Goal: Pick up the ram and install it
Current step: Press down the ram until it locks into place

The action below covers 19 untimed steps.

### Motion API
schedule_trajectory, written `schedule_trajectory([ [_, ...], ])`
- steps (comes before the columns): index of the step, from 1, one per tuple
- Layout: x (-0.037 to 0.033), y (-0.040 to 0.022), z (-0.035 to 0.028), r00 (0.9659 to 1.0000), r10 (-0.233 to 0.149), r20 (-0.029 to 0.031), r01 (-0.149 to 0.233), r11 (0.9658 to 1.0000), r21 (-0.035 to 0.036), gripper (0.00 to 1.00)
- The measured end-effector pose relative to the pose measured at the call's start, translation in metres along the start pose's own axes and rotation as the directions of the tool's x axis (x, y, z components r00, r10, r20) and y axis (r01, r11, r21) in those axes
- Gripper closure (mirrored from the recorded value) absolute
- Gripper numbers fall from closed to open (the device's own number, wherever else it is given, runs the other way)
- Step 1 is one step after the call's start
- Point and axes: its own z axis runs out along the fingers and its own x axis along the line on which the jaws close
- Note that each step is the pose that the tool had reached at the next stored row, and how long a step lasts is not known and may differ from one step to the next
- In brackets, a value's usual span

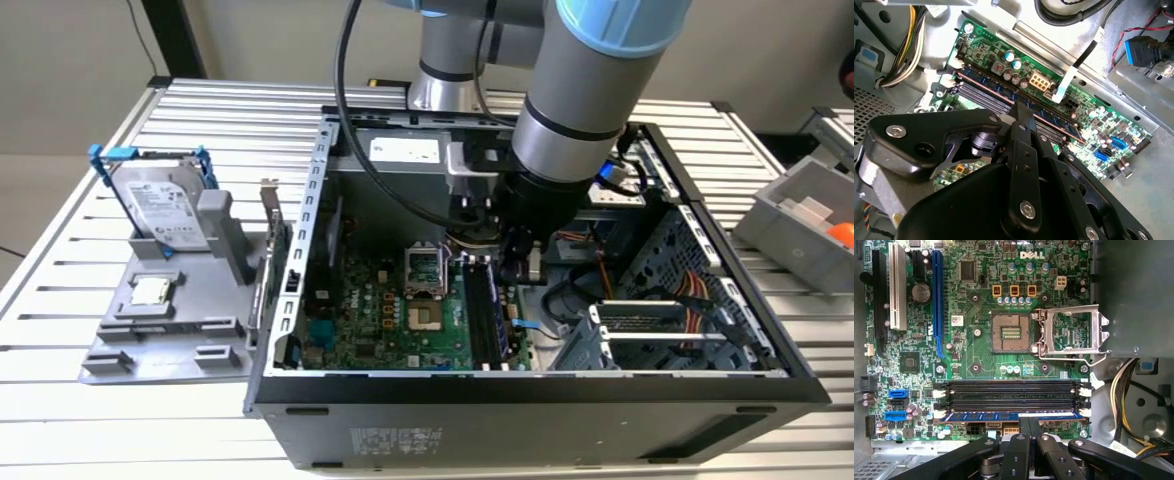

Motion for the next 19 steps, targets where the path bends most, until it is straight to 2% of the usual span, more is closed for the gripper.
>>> schedule_trajectory([
  [13, 0.0078, -0.0002, -0.0001, 1.0, 0.0, 0.0006, 0.0, 1.0, -0.0001, 1.0],
  [19, 0.0083, -0.0002, -0.0001, 1.0, 0.0, -0.0015, 0.0, 1.0, 0.0, 1.0],
])
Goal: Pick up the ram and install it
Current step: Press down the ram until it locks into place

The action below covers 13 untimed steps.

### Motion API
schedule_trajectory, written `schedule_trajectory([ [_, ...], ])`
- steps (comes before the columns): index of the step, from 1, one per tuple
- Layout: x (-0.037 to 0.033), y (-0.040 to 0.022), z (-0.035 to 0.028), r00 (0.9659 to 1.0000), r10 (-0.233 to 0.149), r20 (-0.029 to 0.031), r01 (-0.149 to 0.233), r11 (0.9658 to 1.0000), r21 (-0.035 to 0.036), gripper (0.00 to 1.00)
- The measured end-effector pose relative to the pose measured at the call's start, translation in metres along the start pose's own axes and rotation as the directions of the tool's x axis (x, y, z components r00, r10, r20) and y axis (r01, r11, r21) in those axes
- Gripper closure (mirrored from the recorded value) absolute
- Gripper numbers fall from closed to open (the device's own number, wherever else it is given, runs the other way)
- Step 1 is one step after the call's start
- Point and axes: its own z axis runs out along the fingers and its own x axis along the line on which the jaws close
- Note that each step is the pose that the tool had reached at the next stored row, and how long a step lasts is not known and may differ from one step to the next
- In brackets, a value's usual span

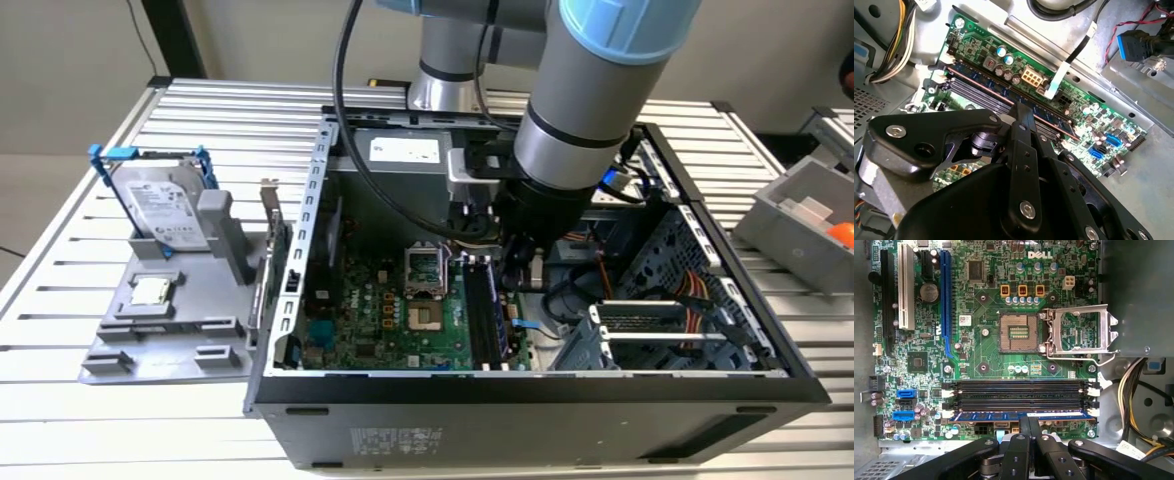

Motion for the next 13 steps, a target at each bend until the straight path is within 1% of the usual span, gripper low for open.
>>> schedule_trajectory([
  [4, 0.0006, -0.0003, 0.0, 1.0, 0.0, -0.0001, 0.0, 1.0, -0.0015, 1.0],
  [9, 0.0018, -0.0004, 0.0011, 1.0, 0.0, -0.0001, 0.0, 1.0, -0.0016, 1.0],
  [11, 0.002, -0.0005, 0.0032, 1.0, 0.0, 0.0, 0.0, 1.0, -0.0016, 1.0],
  [13, 0.002, -0.0006, 0.0068, 1.0, 0.0, 0.0001, 0.0, 1.0, -0.0015, 1.0],
])
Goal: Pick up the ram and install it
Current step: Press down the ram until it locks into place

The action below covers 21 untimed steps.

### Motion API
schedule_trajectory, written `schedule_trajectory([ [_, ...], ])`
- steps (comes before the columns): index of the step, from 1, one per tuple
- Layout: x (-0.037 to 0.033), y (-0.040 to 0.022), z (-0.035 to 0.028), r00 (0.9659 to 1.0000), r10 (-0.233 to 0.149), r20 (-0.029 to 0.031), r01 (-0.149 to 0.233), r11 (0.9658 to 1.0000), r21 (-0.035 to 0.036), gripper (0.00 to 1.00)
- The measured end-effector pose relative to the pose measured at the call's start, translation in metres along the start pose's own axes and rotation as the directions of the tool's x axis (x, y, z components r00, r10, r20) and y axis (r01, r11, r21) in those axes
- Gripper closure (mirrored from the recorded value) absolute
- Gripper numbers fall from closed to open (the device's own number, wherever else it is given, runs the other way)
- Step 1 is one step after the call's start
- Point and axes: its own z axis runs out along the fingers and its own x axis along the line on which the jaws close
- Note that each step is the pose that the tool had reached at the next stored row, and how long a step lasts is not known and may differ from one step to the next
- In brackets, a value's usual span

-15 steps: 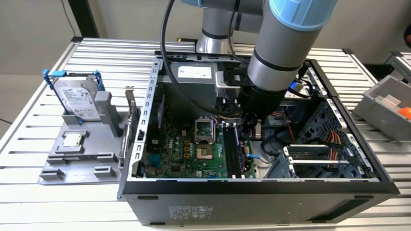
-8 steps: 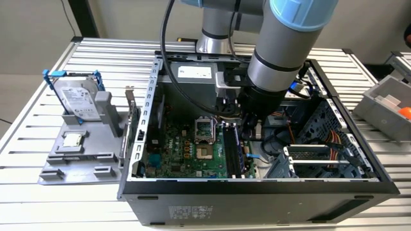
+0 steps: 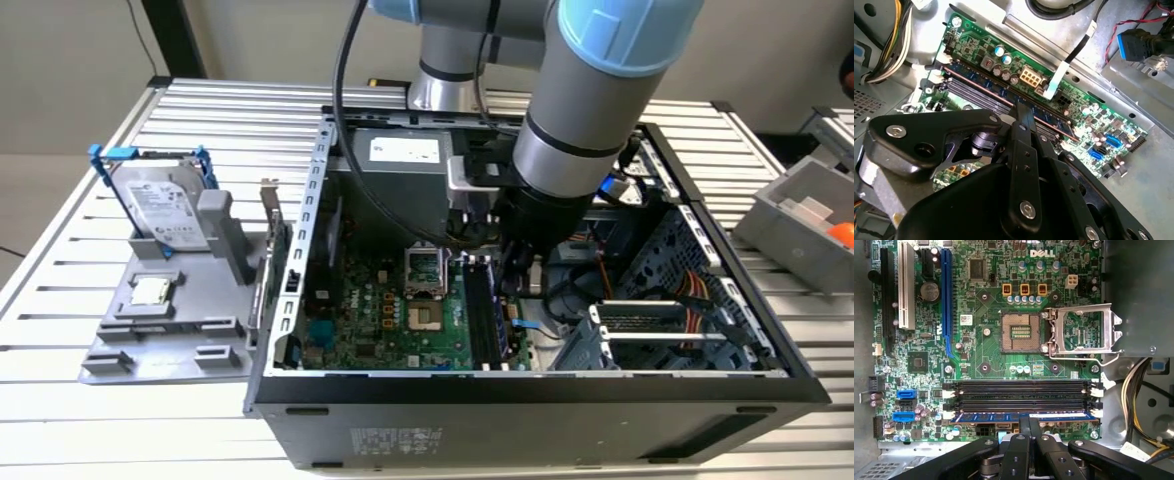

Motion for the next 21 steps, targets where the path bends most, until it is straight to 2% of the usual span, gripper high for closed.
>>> schedule_trajectory([
  [7, 0.0001, -0.0004, 0.0128, 1.0, 0.003, -0.0001, -0.003, 1.0, 0.0, 1.0],
  [10, 0.0004, -0.0006, 0.0173, 1.0, 0.004, -0.0021, -0.004, 1.0, -0.0004, 1.0],
  [14, 0.0002, -0.0006, 0.0197, 1.0, 0.005, -0.0007, -0.005, 1.0, -0.0007, 1.0],
  [16, 0.0002, -0.0007, 0.0196, 1.0, 0.005, -0.0005, -0.005, 1.0, -0.0015, 1.0],
  [18, -0.0002, -0.0006, 0.016, 1.0, 0.004, 0.0019, -0.004, 1.0, -0.0036, 1.0],
  [21, 0.0, -0.0001, 0.003, 1.0, 0.005, 0.0001, -0.005, 1.0, -0.0063, 1.0],
])
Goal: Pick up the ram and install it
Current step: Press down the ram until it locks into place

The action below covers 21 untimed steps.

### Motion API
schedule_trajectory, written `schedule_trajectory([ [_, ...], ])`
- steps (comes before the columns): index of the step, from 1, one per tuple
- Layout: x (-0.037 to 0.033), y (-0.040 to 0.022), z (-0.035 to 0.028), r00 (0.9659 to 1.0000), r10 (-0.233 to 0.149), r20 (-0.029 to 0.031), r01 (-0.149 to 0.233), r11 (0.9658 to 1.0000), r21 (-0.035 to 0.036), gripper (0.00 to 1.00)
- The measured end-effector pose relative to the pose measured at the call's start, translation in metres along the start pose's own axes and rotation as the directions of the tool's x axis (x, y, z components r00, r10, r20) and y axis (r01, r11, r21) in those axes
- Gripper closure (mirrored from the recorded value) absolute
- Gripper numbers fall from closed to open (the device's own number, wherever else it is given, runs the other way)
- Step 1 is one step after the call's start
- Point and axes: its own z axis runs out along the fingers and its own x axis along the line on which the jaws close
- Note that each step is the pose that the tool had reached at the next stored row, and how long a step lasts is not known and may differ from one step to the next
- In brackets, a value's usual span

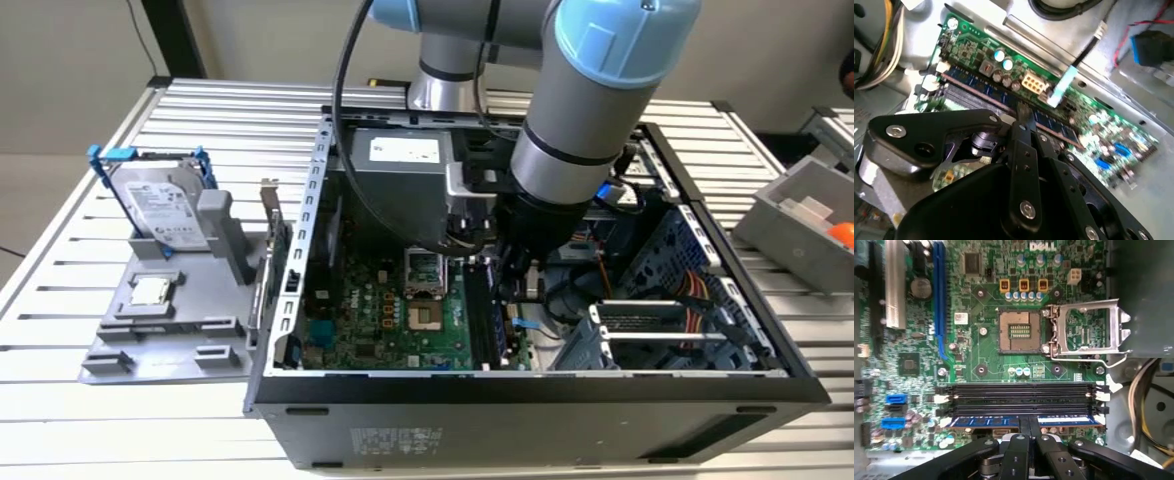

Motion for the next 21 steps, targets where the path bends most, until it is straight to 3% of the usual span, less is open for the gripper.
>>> schedule_trajectory([
  [4, -0.0001, 0.0006, -0.0154, 1.0, 0.0, -0.0005, 0.0, 1.0, -0.0015, 1.0],
  [7, -0.0001, 0.0008, -0.0212, 1.0, 0.0, -0.0005, 0.0, 1.0, -0.0018, 1.0],
  [11, -0.0002, 0.001, -0.0247, 1.0, 0.0, -0.0003, 0.0, 1.0, -0.0025, 1.0],
  [18, -0.0002, 0.0011, -0.0255, 1.0, 0.0, -0.0007, 0.0, 1.0, -0.0027, 1.0],
  [21, -0.0002, 0.0013, -0.0291, 1.0, 0.0, -0.0006, 0.0, 1.0, -0.0027, 1.0],
])
